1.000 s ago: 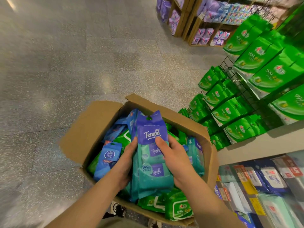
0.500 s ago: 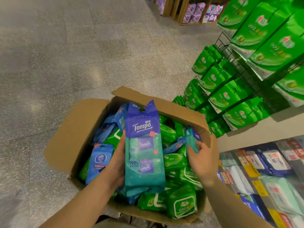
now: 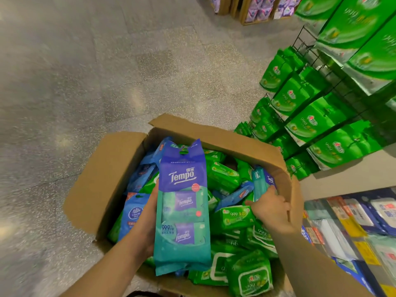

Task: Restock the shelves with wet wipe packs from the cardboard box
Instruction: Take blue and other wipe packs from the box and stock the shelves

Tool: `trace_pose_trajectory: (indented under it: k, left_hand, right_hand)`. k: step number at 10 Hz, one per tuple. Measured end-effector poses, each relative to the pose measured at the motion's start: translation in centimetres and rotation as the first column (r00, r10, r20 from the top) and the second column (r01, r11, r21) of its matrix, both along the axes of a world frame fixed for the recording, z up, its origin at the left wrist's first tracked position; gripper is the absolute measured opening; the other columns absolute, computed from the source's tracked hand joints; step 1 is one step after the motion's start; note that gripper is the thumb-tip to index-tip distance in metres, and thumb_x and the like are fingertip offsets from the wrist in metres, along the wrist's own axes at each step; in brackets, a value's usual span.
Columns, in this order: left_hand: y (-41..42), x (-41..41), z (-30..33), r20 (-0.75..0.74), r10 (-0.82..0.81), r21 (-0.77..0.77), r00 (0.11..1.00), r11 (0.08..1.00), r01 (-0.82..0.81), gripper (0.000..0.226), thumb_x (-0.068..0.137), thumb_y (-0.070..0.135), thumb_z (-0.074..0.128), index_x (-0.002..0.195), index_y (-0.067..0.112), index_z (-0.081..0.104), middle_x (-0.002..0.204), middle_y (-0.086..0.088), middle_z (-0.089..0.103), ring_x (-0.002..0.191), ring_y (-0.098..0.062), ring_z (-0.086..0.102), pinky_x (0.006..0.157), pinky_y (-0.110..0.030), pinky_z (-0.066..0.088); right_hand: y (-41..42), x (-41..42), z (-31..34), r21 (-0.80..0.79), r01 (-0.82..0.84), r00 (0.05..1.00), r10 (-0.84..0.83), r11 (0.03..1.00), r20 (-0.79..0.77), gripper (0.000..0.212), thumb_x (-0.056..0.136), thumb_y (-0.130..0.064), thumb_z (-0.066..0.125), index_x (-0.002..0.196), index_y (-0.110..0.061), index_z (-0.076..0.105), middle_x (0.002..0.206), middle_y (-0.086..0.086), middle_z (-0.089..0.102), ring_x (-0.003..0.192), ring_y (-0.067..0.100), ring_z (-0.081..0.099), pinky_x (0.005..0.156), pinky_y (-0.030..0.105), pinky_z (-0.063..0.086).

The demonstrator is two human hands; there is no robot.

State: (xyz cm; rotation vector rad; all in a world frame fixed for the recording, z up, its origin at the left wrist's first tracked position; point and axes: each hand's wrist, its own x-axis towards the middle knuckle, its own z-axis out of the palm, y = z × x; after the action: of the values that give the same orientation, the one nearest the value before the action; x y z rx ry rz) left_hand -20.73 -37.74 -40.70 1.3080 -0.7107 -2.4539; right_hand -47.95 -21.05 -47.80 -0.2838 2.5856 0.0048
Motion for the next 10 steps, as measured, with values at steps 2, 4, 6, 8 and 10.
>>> trace_pose_trajectory:
  k: [2, 4, 6, 8, 10]
  left_hand:
    - [0.6, 0.6, 0.4, 0.144, 0.014, 0.039, 0.990, 0.999, -0.020, 0.097, 0.039, 0.086, 0.083, 0.115, 0.027, 0.073, 0.115, -0.010, 0.075, 0.107, -0.037, 0.068, 0.100, -0.058, 0.052]
    - [1.1, 0.9, 1.6, 0.099, -0.042, 0.071, 0.994, 0.997, 0.035, 0.107, 0.041, 0.088, 0.080, 0.126, 0.024, 0.070, 0.111, -0.008, 0.076, 0.099, -0.033, 0.071, 0.089, -0.048, 0.056]
    - [2.6, -0.9, 7.0, -0.062, -0.005, 0.220, 0.998, 0.975, 0.019, 0.070, 0.093, 0.063, 0.035, 0.060, 0.021, 0.082, 0.072, -0.007, 0.077, 0.056, -0.021, 0.074, 0.044, -0.028, 0.056]
    - [3.0, -1.6, 7.2, -0.182, -0.057, 0.142, 0.982, 0.986, 0.084, 0.059, 0.076, 0.064, 0.044, 0.076, 0.022, 0.085, 0.090, -0.010, 0.079, 0.071, -0.024, 0.077, 0.054, -0.034, 0.061]
    - [4.4, -3.0, 8.1, -0.266, -0.158, 0.168, 0.951, 0.964, 0.207, 0.063, 0.075, 0.068, 0.043, 0.083, 0.022, 0.086, 0.101, -0.012, 0.079, 0.081, -0.027, 0.078, 0.064, -0.040, 0.064]
  right_hand:
    - [0.3, -0.1, 2.8, 0.029, -0.081, 0.996, 0.082, 0.996, -0.023, 0.081, 0.081, -0.054, 0.076, 0.138, -0.010, 0.039, 0.128, 0.020, 0.059, 0.116, 0.041, 0.057, 0.090, 0.042, 0.047]
    - [1.2, -0.3, 5.7, -0.042, -0.066, 0.996, 0.062, 0.997, -0.069, 0.059, 0.074, -0.045, 0.074, 0.114, -0.012, 0.047, 0.093, 0.005, 0.058, 0.083, 0.031, 0.060, 0.073, 0.037, 0.052]
    - [2.0, -0.1, 10.0, -0.393, 0.472, 0.869, -0.342, 0.789, 0.357, 0.035, 0.079, -0.033, 0.071, 0.102, -0.008, 0.070, 0.088, 0.009, 0.072, 0.080, 0.028, 0.070, 0.071, 0.040, 0.061]
    - [4.9, 4.4, 15.1, -0.494, 0.865, 0.502, -0.126, 0.093, 0.856, 0.055, 0.079, -0.023, 0.077, 0.128, -0.004, 0.062, 0.102, 0.014, 0.077, 0.080, 0.026, 0.076, 0.061, 0.036, 0.063]
    - [6.0, 8.4, 19.3, -0.458, 0.877, 0.478, 0.169, -0.141, 0.862, 0.090, 0.033, -0.028, 0.105, 0.117, -0.009, 0.077, 0.121, 0.016, 0.073, 0.100, 0.032, 0.075, 0.073, 0.046, 0.063]
